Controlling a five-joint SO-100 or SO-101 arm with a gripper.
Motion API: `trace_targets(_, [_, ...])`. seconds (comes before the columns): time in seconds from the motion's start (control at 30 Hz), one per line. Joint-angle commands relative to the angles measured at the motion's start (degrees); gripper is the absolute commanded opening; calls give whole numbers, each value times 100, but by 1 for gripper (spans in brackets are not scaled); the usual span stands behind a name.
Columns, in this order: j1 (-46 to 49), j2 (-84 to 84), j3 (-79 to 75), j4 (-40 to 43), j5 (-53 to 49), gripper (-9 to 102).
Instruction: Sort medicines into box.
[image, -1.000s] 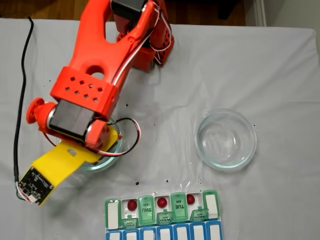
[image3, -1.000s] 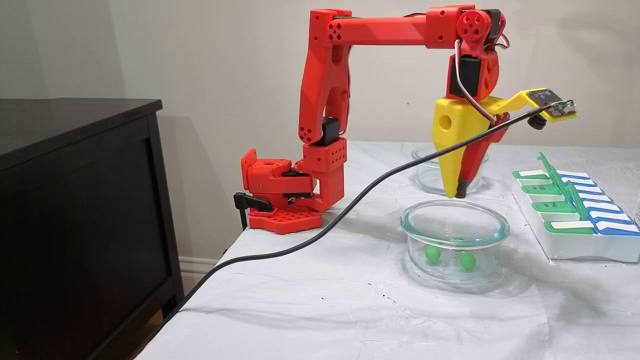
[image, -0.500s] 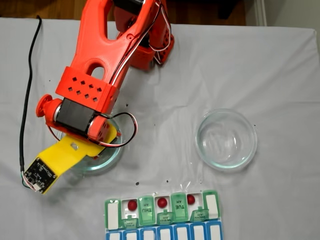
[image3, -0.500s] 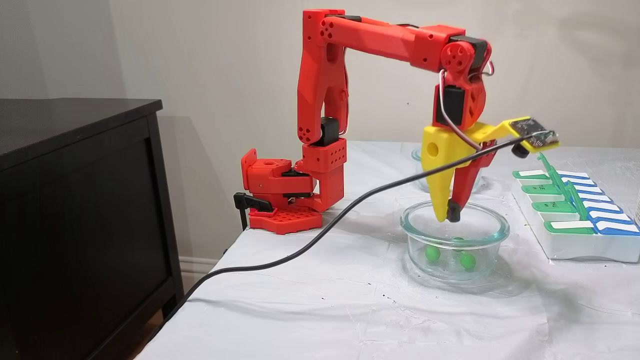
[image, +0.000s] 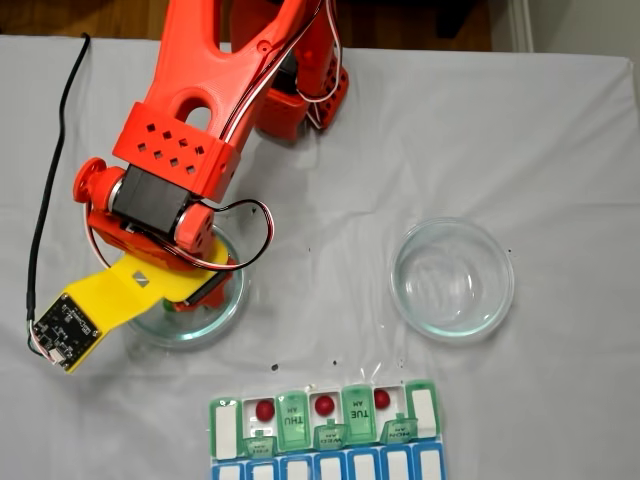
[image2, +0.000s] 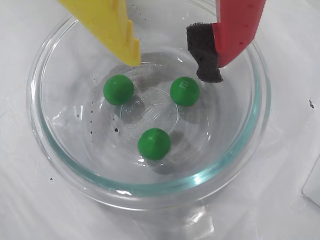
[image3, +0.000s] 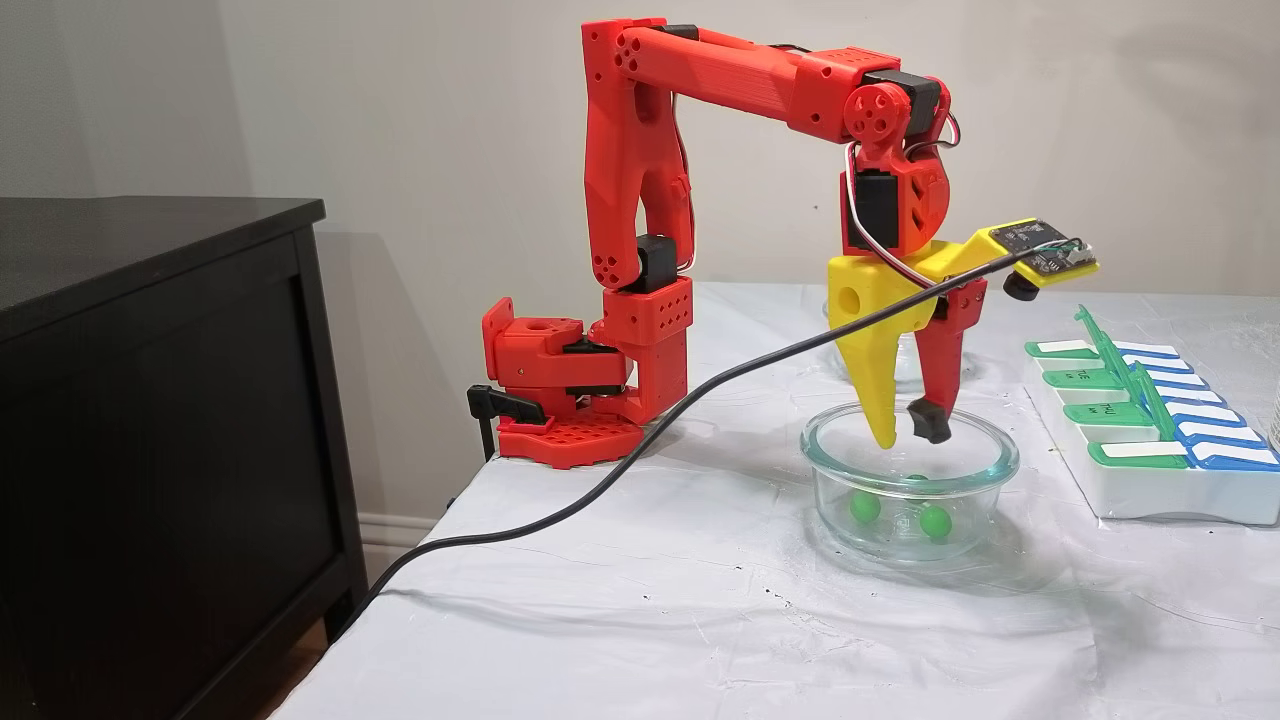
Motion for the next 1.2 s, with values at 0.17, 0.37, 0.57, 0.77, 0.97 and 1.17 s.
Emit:
trace_targets(0.17, [-70, 211, -149, -158, 35, 19])
trace_targets(0.37, [-123, 114, 105, -281, 70, 22])
trace_targets(0.57, [-193, 167, 299, -404, 114, 21])
trace_targets(0.77, [-264, 141, 492, -580, 149, 21])
trace_targets(0.97, [-264, 44, 466, -589, 114, 21])
trace_targets(1.17, [-316, -79, 545, -642, 79, 21])
